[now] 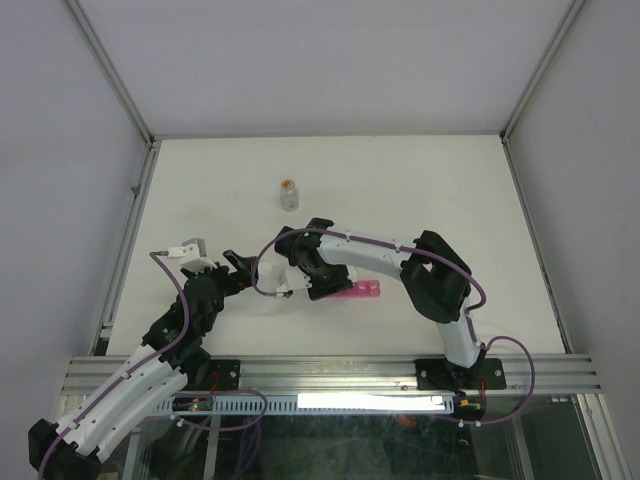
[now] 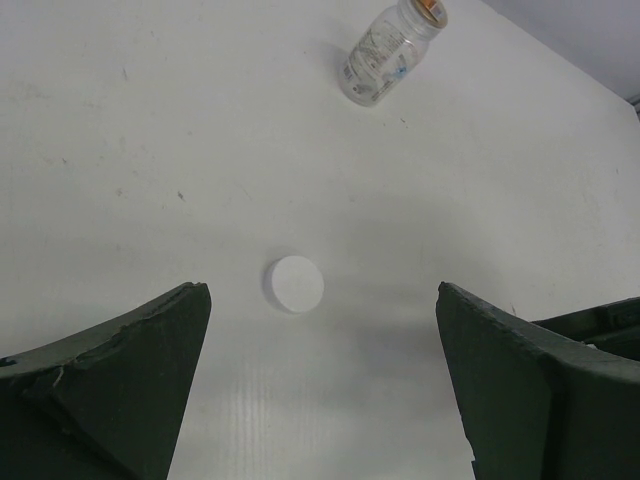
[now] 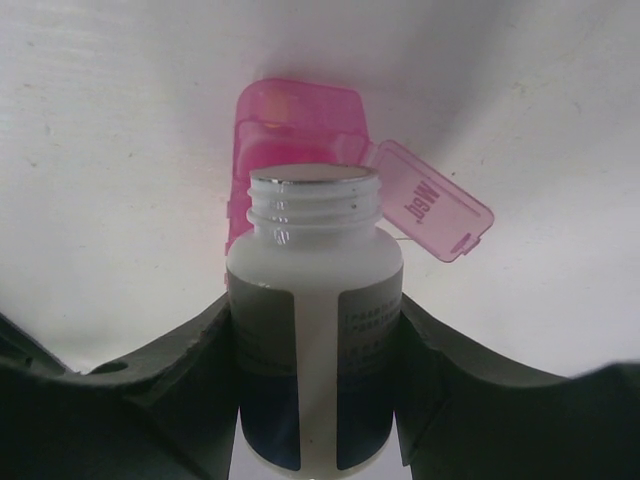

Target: Sort the pills into containers

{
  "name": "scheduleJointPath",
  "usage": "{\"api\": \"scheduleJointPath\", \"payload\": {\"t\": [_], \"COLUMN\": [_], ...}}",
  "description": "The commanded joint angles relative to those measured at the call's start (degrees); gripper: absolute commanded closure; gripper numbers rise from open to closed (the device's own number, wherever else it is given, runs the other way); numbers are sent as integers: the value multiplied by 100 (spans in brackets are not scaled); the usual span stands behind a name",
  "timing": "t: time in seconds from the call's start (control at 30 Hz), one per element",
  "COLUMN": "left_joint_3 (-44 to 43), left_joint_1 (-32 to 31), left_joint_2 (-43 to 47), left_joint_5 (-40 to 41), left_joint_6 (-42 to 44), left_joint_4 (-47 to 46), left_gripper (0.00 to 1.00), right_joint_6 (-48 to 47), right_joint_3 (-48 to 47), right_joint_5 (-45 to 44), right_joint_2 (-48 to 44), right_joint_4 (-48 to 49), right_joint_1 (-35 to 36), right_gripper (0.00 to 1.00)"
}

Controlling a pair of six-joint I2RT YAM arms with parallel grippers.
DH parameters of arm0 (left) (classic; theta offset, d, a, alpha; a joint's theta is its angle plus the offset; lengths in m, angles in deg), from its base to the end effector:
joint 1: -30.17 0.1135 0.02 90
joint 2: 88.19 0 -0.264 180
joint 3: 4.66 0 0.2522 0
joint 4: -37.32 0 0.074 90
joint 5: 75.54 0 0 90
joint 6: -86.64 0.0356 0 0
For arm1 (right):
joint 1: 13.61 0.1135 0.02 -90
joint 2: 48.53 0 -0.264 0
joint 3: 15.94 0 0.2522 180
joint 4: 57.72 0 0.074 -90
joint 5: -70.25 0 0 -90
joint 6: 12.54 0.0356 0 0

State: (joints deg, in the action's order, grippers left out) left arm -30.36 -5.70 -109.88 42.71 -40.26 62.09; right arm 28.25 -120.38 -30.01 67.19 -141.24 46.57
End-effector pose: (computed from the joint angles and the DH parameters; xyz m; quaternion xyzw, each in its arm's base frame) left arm 0.1110 -0.0595 0.1914 -0.1458 0.7968 -0.1652 0.5627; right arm 0.1909 0.3203 0.1934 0.8143 -0.5721 0.0929 0.0330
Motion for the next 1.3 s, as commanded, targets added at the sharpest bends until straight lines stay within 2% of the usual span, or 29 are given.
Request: {"api": "scheduleJointPath", "payload": {"t": [0.0,0.07,0.13,0.2,0.23,0.3,0.37,0.4,0.43,0.47,0.53,0.6,0.63,0.7,0.77,0.8,0.87,0.93,0.97,1.03,1.1,1.13,1.2,1.27], "left_joint_3": [-64,-40,-38,-49,-33,-35,-49,-31,-24,-38,-39,-14,-37,-26,-14,-29,-22,-9,-24,-15,-9,-24,-13,-9], "left_joint_1": [46,50,48,47,50,50,51,48,48,46,45,48,47,46,48,46,46,47,46,50,52,47,45,46], "left_joint_2": [78,94,92,99,103,93,101,104,104,103,118,121,121,122,126,133,143,141,135,139,138,135,140,140], "left_joint_5": [-123,-151,-133,-141,-160,-148,-154,-169,-158,-154,-169,-159,-152,-182,-182,-177,-198,-199,-194,-228,-229,-224,-253,-246], "left_joint_6": [32,20,19,36,21,29,38,20,22,39,31,26,44,40,41,55,48,56,72,79,82,97,97,108], "left_joint_4": [-268,-270,-284,-275,-275,-293,-274,-273,-290,-282,-271,-290,-282,-270,-300,-293,-282,-309,-305,-309,-331,-321,-322,-332], "left_gripper": [1,1,1,1,1,1,1,1,1,1,1,1,1,1,1,1,1,1,1,1,1,1,1,1], "right_joint_6": [267,310,158,378,318,148,353,292,163,148,336,139,228,360,178,226,377,176,204,389,192,212,394,189], "right_joint_3": [-64,-260,165,-281,-143,194,-276,-118,166,202,-221,145,122,-220,209,204,-206,369,282,-88,413,291,-69,389], "right_joint_5": [-497,162,-548,-18,91,-555,74,106,-502,-627,131,-482,-625,138,-457,-572,202,-656,-677,201,-684,-708,173,-764], "right_joint_2": [-129,-204,-315,-121,-221,-331,-165,-257,-347,-293,-179,-351,-228,-203,-353,-239,-199,-379,-295,-260,-438,-365,-312,-464], "right_joint_4": [20,-146,314,-275,-149,300,-277,-103,280,279,-254,285,145,-217,336,159,-220,426,258,-172,490,324,-107,503], "right_joint_1": [-115,-60,-77,-129,-80,-69,-90,-50,-32,-44,-41,-63,-111,-84,-72,-109,-103,-39,-51,-67,-1,-7,-56,3], "right_gripper": [100,100,100,100,100,100,100,100,100,100,100,100,100,100,100,100,100,100,100,100,100,100,100,100]}}
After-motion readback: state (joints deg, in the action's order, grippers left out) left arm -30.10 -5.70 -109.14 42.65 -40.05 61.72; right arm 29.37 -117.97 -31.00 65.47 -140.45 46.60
